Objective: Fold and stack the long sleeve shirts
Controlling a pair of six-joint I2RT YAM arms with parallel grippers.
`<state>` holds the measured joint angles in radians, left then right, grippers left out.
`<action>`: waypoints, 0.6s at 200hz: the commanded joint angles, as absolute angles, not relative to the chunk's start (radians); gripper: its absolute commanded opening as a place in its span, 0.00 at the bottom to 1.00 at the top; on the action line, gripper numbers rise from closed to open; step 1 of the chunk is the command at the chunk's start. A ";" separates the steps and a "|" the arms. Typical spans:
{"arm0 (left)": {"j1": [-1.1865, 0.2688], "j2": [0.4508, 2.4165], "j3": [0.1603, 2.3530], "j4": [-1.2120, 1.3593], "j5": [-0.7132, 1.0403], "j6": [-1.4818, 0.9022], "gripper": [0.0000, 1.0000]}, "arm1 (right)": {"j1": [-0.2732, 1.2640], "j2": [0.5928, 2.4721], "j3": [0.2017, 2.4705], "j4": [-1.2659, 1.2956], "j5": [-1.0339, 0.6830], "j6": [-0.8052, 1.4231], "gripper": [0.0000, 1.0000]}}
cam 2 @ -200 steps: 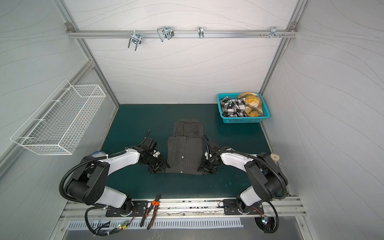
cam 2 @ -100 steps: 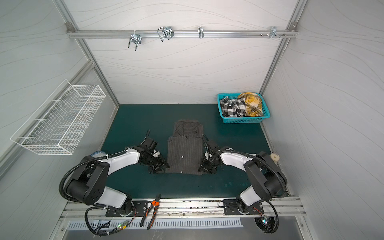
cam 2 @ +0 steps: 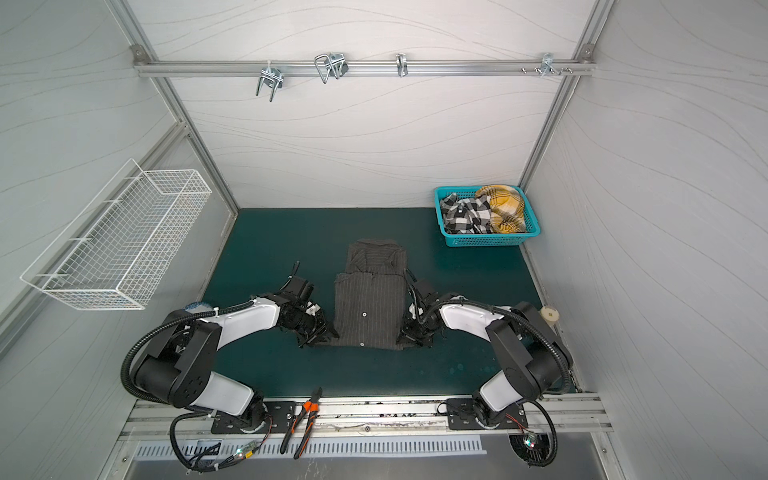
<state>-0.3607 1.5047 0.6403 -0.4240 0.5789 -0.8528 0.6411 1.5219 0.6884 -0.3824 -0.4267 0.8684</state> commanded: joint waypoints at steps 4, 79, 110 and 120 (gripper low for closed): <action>-0.379 1.546 0.588 -0.399 0.504 -0.848 0.31 | 0.646 1.541 0.669 -0.398 -0.380 0.885 0.15; -0.378 1.419 0.558 -0.483 0.467 -0.861 0.44 | 0.650 1.527 0.666 -0.408 -0.367 0.890 0.14; -0.379 1.480 0.555 -0.425 0.506 -0.864 0.39 | 0.650 1.537 0.670 -0.405 -0.371 0.886 0.14; -0.379 1.497 0.556 -0.408 0.513 -0.870 0.38 | 0.649 1.537 0.669 -0.405 -0.370 0.888 0.14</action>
